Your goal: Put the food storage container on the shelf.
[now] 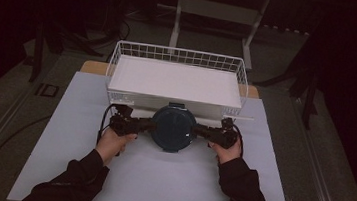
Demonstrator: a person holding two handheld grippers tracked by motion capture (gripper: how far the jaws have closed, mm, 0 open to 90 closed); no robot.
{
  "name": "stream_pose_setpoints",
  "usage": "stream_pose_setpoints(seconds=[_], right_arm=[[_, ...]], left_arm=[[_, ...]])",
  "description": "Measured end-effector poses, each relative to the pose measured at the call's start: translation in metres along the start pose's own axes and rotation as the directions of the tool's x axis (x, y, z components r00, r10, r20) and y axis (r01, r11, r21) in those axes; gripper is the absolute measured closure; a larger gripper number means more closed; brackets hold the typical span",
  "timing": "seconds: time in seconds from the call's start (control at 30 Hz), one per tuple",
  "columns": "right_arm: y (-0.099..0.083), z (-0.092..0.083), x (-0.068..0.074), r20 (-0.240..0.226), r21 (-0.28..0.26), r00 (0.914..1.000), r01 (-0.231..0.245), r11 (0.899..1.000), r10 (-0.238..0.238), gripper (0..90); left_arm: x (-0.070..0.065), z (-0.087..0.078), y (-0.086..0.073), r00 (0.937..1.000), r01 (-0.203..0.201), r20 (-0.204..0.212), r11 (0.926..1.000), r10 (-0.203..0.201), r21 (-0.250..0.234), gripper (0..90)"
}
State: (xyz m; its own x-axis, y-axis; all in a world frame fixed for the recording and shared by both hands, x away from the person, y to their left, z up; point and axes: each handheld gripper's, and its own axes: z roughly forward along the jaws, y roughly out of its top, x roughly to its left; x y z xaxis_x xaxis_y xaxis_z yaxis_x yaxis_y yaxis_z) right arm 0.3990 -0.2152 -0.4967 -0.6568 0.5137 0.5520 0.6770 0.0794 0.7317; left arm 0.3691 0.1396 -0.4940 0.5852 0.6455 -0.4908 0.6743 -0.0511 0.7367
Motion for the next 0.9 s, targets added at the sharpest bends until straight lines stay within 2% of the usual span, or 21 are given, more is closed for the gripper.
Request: stream_pose_setpoints(seconds=[0.1, 0.17, 0.2, 0.23, 0.3, 0.43, 0.57, 0.63, 0.73, 0.77, 0.8, 0.9], right_arm=[[-0.001, 0.002, -0.001, 0.01, 0.005, 0.9999, -0.003, 1.0, 0.003, 56.2], [-0.002, 0.005, -0.003, 0.026, 0.013, 0.9997, -0.004, 1.0, 0.004, 56.1], [-0.003, 0.006, -0.003, 0.022, 0.023, 0.9995, -0.021, 1.0, 0.02, 56.2], [-0.002, 0.007, -0.006, 0.027, -0.002, 0.9996, 0.007, 1.0, -0.007, 56.2], [-0.001, 0.008, -0.006, 0.029, 0.006, 0.9996, 0.004, 1.0, -0.004, 56.1], [0.001, 0.009, -0.006, 0.038, 0.005, 0.9993, -0.005, 1.0, 0.005, 55.8], [0.001, 0.011, -0.007, 0.045, -0.018, 0.9988, -0.02, 1.0, 0.021, 54.6], [0.001, 0.011, -0.005, 0.068, -0.023, 0.9977, 0.001, 1.0, 0.0, 53.8], [0.002, 0.012, -0.005, 0.082, -0.015, 0.9967, 0.006, 1.0, -0.005, 53.0], [0.003, 0.013, -0.004, 0.102, -0.015, 0.9946, 0.02, 1.0, -0.018, 52.6], [0.003, 0.014, -0.004, 0.11, -0.013, 0.9937, 0.023, 1.0, -0.021, 52.7], [0.002, 0.015, -0.004, 0.112, -0.019, 0.9934, 0.024, 1.0, -0.022, 52.6]], left_arm=[[0.002, 0.001, 0.0, 1.0, 0.0, -0.002, 1.0, 0.0, 0.001, 55.2], [0.007, 0.004, -0.002, 1.0, -0.006, -0.006, 1.0, 0.006, 0.006, 55.1], [0.008, 0.005, -0.002, 1.0, 0.002, -0.004, 1.0, -0.002, 0.0, 55.1], [0.008, 0.005, -0.001, 1.0, -0.004, -0.007, 1.0, 0.004, -0.002, 55.1], [0.01, 0.006, -0.001, 1.0, -0.004, -0.007, 1.0, 0.004, -0.007, 55.1], [0.013, 0.007, -0.001, 0.9992, 0.039, 0.004, 0.9991, -0.039, -0.018, 54.8], [0.018, 0.008, -0.001, 0.9982, 0.059, 0.015, 0.9981, -0.058, -0.02, 54.4], [0.019, 0.009, 0.0, 0.9972, 0.072, 0.024, 0.9971, -0.071, -0.026, 54.1], [0.022, 0.011, -0.001, 0.9953, 0.093, 0.03, 0.9953, -0.092, -0.027, 52.8], [0.021, 0.011, -0.001, 0.9963, 0.085, 0.016, 0.9956, -0.084, -0.039, 51.5], [0.017, 0.011, -0.001, 0.9989, 0.029, -0.036, 0.9983, -0.031, -0.05, 50.7], [0.016, 0.011, 0.0, 0.9982, 0.039, -0.043, 0.9973, -0.042, -0.063, 51.6]])
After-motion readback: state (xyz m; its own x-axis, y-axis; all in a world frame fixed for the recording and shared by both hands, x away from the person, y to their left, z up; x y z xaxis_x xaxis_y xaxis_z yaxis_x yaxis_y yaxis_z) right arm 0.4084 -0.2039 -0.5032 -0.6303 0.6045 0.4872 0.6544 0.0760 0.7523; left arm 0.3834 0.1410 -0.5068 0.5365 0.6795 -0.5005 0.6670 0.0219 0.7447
